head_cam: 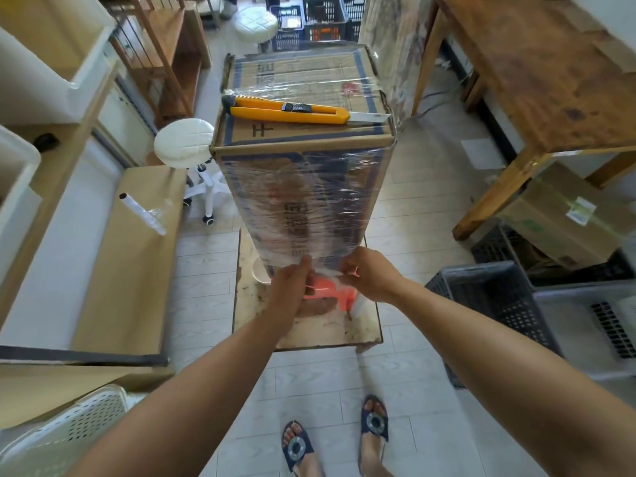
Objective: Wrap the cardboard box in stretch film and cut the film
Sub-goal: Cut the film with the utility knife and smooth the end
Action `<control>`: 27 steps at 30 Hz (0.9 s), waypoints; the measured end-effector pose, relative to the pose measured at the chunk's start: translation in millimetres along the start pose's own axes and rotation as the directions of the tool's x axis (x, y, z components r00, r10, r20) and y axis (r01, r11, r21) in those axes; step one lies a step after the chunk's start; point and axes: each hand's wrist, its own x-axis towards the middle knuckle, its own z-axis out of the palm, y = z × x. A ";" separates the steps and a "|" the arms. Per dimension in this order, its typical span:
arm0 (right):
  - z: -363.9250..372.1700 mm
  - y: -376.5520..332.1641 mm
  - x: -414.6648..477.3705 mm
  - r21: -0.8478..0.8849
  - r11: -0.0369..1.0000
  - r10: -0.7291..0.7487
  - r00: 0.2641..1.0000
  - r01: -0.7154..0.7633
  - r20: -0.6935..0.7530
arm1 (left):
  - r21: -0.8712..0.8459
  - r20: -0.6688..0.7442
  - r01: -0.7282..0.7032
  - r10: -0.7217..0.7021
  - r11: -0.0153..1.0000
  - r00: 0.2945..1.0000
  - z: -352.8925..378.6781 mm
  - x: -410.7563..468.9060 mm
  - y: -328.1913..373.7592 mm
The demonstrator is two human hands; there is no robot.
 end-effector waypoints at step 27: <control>-26.4 64.8 18.8 -0.226 0.968 0.050 0.963 -0.112 -0.263 | 0.183 0.167 0.166 -0.197 0.969 0.966 81.9 38.0 18.3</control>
